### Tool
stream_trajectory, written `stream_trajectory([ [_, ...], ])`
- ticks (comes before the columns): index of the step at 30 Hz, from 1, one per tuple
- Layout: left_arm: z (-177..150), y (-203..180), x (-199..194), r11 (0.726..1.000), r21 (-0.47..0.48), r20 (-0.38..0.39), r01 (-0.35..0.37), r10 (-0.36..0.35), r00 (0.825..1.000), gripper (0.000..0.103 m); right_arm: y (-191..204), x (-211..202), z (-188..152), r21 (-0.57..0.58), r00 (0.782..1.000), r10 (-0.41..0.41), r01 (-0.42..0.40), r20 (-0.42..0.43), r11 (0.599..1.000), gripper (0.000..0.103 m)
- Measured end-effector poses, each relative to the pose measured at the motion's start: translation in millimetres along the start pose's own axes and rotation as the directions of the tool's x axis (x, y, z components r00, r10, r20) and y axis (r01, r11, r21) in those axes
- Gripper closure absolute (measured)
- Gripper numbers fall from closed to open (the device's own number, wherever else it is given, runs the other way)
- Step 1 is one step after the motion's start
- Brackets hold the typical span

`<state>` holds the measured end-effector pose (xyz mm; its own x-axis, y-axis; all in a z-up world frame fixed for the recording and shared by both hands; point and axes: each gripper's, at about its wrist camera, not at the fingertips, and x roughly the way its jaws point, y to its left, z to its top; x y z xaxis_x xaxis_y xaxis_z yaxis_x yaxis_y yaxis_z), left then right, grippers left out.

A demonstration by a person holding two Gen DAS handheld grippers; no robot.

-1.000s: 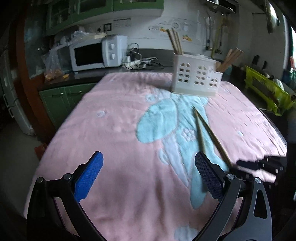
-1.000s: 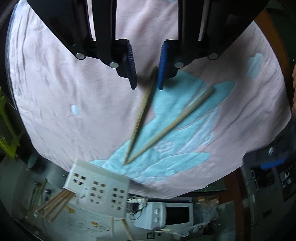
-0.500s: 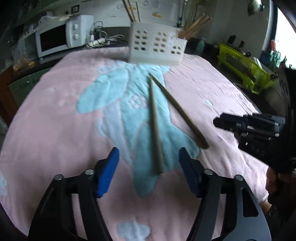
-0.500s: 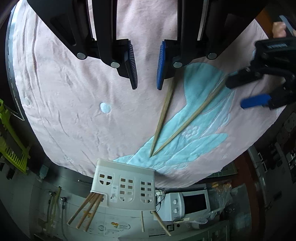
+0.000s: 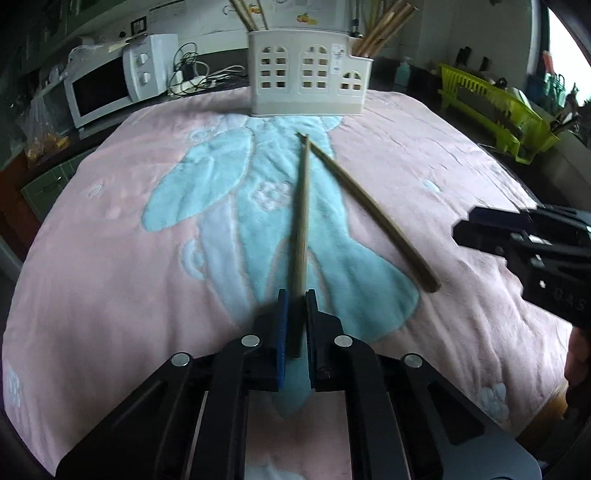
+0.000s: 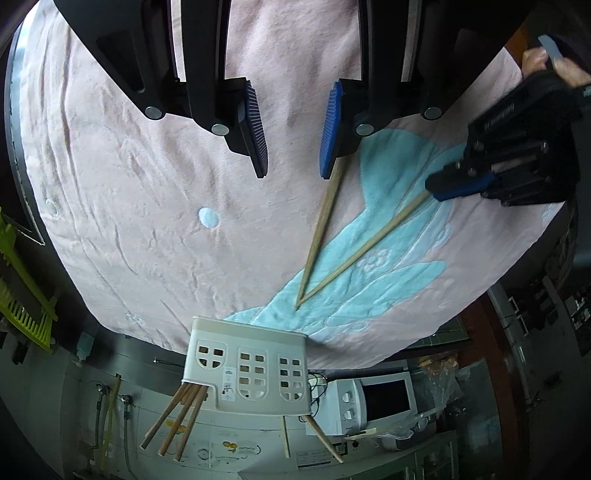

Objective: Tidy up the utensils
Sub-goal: 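Close the right gripper on a chopstick while the left gripper grasps another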

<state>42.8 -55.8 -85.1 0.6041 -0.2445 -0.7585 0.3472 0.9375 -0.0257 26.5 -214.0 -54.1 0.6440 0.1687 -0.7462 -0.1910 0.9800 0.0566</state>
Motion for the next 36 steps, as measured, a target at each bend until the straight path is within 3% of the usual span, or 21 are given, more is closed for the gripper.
stream_trajectory([
  [5,3,20,-1,0.999,-0.022,0.008,-0.030,0.030,1.000,0.095,15,3,-3,-0.013,0.999,0.042,-0.042,0.000,0.999,0.074],
  [13,2,35,0,0.995,-0.079,0.000,0.056,-0.056,0.998,0.095,29,25,-3,0.011,0.998,0.051,-0.051,-0.041,0.999,0.075],
  [23,-1,27,5,0.991,-0.096,0.005,0.094,-0.094,0.996,0.092,32,34,-4,0.017,0.999,-0.004,0.004,-0.041,1.000,0.093],
  [36,8,17,13,0.996,-0.079,-0.010,0.029,-0.030,0.999,0.093,33,35,-4,-0.004,0.999,-0.023,0.023,-0.036,1.000,0.094],
])
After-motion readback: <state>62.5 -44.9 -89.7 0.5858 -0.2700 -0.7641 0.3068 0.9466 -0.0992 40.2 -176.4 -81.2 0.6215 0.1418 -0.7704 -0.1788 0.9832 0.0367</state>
